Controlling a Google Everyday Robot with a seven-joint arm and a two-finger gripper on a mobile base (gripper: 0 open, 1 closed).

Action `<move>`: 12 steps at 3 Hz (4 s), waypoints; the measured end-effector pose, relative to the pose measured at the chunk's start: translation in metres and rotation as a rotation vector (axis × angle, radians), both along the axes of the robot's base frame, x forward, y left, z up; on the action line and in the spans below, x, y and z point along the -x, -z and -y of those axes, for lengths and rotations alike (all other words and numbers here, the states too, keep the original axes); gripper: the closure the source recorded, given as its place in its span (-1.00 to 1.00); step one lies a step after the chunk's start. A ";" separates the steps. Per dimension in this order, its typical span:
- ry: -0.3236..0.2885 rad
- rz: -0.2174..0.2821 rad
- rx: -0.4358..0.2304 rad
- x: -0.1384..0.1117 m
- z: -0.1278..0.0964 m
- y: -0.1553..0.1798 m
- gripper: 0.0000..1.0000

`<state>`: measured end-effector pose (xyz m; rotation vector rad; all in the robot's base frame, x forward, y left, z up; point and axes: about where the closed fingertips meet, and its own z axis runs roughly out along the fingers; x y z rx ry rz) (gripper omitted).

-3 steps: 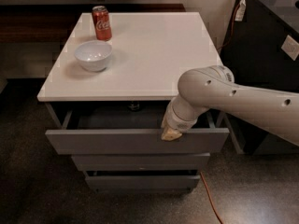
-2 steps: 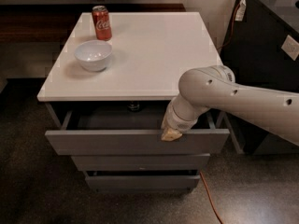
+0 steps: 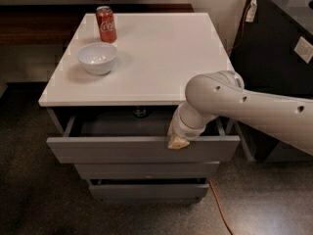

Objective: Pick pepsi can from top drawer and place on counter

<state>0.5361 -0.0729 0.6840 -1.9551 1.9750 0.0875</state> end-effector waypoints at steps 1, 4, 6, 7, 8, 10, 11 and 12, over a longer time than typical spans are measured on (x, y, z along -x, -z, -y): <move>-0.011 -0.004 0.000 0.004 -0.002 0.002 1.00; -0.011 -0.004 0.000 0.004 -0.002 0.001 0.88; -0.011 -0.004 0.000 0.004 -0.002 0.001 -0.04; -0.017 -0.010 -0.006 0.007 -0.003 0.004 -0.66; -0.067 -0.063 -0.061 0.037 -0.012 0.025 -1.00; -0.118 -0.105 -0.106 0.062 -0.018 0.048 -0.73; -0.121 -0.107 -0.111 0.064 -0.018 0.048 -0.11; -0.121 -0.107 -0.111 0.064 -0.018 0.044 0.36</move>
Offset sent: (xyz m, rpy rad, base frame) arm -0.0469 0.0136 -0.0149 0.0337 0.0309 0.0924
